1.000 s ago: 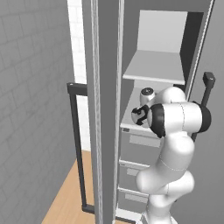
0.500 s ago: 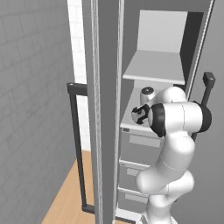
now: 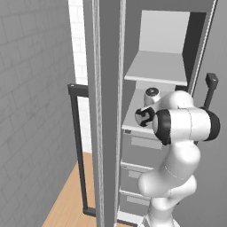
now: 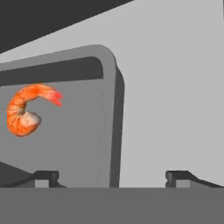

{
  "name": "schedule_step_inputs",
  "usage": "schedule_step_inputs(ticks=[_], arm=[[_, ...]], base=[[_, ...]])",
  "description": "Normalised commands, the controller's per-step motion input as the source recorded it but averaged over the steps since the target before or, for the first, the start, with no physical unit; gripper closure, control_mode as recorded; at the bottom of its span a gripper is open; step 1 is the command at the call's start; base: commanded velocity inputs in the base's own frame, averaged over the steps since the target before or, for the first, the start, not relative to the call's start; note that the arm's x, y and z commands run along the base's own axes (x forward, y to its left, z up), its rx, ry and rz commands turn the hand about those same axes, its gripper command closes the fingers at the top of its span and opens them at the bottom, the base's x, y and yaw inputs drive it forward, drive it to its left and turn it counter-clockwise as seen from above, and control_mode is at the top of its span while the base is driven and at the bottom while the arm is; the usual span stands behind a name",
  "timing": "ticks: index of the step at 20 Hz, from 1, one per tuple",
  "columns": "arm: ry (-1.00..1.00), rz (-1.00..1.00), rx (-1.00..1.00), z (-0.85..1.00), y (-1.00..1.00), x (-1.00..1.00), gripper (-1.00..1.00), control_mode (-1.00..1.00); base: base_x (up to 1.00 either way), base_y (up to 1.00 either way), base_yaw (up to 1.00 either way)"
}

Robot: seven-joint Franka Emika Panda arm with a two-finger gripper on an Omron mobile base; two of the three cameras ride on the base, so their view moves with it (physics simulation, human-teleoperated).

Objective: Take the meat container that has the shrimp and place it on the second highest rack of the freezer. Then take the vegetable container that has the garlic and bell pepper and place it on the highest rack of the freezer.

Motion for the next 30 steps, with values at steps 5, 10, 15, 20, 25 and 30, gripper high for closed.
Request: schedule_step_inputs(ticks=[5, 10, 15, 20, 25, 30], arm=[[-0.06, 0.00, 0.00, 0.44, 0.00, -0.27, -1.00, -1.00], [-0.04, 0.00, 0.00, 0.39, 0.03, -0.24, -1.00, -1.00], [0.00, 0.00, 0.00, 0.41, 0.04, -0.40, -1.00, -1.00], [-0.01, 0.00, 0.00, 0.35, 0.03, -0.69, -1.00, -1.00], [-0.06, 0.06, 0.00, 0.49, 0.06, -0.73, -1.00, -1.00], [0.00, 0.11, 0.00, 0.54, 0.08, -0.50, -1.00, -1.00]], base=[[0.00, 0.00, 0.00], [0.00, 0.00, 0.00], [0.00, 0.00, 0.00], [0.00, 0.00, 0.00], [0.00, 0.00, 0.00], [0.00, 0.00, 0.00]])
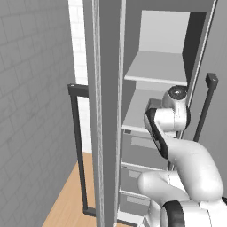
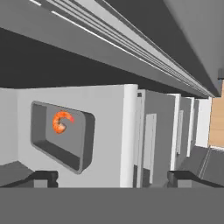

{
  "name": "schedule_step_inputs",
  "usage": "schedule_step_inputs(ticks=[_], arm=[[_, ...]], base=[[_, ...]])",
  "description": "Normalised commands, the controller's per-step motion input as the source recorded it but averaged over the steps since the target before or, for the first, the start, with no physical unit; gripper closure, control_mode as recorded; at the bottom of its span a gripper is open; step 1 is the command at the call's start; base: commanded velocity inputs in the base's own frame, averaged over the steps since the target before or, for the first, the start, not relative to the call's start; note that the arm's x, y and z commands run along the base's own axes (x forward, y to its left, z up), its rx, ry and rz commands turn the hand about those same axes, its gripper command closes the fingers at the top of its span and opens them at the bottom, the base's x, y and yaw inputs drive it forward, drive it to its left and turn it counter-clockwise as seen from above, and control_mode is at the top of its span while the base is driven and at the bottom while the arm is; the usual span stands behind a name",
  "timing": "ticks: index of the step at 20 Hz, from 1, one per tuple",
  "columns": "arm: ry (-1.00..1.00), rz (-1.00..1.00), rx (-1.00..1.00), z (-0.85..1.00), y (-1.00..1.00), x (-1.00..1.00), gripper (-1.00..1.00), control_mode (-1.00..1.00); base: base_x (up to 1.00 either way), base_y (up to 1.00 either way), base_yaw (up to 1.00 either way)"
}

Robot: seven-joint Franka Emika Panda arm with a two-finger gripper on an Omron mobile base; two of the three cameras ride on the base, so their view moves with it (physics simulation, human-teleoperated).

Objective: Take the meat container that has the shrimp and place it on the second highest rack of the freezer. Then take the vegetable container that has the garlic and bell pepper and place it on the highest rack of the freezer.

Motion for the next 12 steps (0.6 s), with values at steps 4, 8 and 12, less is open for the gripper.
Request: schedule_step_inputs(ticks=[4, 8, 12], arm=[[0.04, 0.16, 0.00, 0.43, 0.51, -0.55, -1.00, -1.00], [0.04, 0.10, 0.00, 0.27, 0.53, -0.72, -1.00, -1.00], [0.00, 0.02, -0.01, 0.34, 0.25, -0.91, -1.00, -1.00]], base=[[0.00, 0.00, 0.00], [0.00, 0.00, 0.00], [0.00, 0.00, 0.00]])
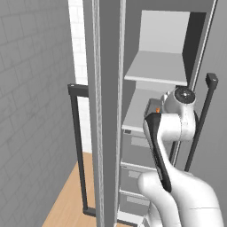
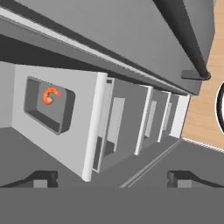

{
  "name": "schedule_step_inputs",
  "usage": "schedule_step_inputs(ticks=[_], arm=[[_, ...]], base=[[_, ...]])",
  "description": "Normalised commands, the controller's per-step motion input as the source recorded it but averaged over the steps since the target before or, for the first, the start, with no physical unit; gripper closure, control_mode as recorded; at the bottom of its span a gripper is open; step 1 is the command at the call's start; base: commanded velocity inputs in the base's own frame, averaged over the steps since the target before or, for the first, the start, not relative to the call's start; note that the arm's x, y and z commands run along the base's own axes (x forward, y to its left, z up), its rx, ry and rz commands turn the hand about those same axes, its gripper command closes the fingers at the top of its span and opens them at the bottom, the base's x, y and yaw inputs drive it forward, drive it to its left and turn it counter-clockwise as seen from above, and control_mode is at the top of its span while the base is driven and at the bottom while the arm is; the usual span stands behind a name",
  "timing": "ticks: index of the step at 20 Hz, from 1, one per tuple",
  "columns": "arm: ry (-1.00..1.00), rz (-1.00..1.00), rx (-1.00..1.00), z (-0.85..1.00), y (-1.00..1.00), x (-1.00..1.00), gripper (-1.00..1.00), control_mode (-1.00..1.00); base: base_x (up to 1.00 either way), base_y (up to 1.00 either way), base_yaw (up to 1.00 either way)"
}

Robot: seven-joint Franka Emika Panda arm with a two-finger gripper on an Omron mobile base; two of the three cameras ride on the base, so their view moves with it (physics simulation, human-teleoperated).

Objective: Take the meat container that has the shrimp and place it on the second highest rack of the freezer. Then take the vegetable container that has the garlic and bell pepper and place it on the highest rack of the freezer.

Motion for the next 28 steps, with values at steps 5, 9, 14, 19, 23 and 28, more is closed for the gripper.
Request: schedule_step_inputs(ticks=[5, 9, 14, 19, 23, 28], arm=[[0.00, 0.00, 0.00, 0.47, 0.13, -0.57, -1.00, -1.00], [0.00, 0.00, 0.00, 0.47, 0.00, -0.30, -1.00, -1.00], [0.00, 0.00, 0.00, 0.44, 0.00, -0.24, -1.00, -1.00], [0.00, 0.00, 0.00, 0.32, 0.00, -0.20, -1.00, -1.00], [0.04, 0.01, 0.00, 0.14, -0.05, -0.09, -1.00, -1.00], [0.02, 0.09, 0.00, 0.00, -0.20, -0.01, -1.00, -1.00]], base=[[0.00, 0.00, 0.00], [0.00, 0.00, 0.00], [0.00, 0.00, 0.00], [0.00, 0.00, 0.00], [0.00, 0.00, 0.00], [0.00, 0.00, 0.00]])
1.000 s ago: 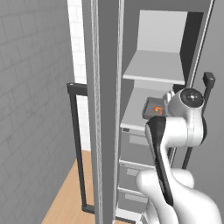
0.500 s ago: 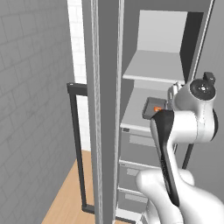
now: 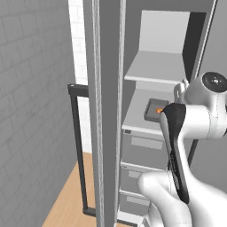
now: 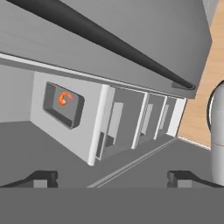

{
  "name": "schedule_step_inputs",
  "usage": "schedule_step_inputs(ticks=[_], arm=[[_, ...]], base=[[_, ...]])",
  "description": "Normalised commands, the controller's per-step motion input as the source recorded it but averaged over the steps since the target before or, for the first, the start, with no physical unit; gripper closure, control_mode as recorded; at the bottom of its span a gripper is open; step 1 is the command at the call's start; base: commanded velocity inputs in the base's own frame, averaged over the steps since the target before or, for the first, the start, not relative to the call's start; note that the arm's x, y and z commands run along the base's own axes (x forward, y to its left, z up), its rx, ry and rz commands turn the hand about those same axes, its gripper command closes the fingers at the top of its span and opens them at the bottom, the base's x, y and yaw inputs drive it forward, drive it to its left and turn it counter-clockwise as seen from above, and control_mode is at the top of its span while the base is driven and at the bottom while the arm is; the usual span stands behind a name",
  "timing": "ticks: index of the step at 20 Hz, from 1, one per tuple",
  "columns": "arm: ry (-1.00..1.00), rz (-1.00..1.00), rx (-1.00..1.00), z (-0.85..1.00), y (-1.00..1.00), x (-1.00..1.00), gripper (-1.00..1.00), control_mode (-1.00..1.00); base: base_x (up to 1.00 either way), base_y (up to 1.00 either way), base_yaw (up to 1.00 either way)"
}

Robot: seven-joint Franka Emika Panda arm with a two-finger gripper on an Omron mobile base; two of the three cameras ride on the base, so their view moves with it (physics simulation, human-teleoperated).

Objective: Take the meat container that has the shrimp and place it on the second highest rack of the freezer. Then take the vegetable container that has the garlic and bell pepper and place it on the highest rack of the freezer.

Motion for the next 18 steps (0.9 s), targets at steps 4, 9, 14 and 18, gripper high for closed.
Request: schedule_step_inputs(ticks=[4, 9, 14, 18], arm=[[0.00, 0.07, -0.06, -0.09, -0.01, -0.03, -1.00, -1.00], [0.00, 0.00, 0.00, 0.00, 0.00, 0.00, -1.00, 1.00], [0.00, 0.00, 0.00, 0.00, 0.00, 0.00, -1.00, 1.00], [0.00, 0.00, 0.00, 0.00, 0.00, 0.00, -1.00, 1.00]], base=[[0.00, 0.00, 0.00], [-0.34, 0.17, 0.00], [-0.99, 0.24, -0.01], [-1.00, -0.03, -0.23]])
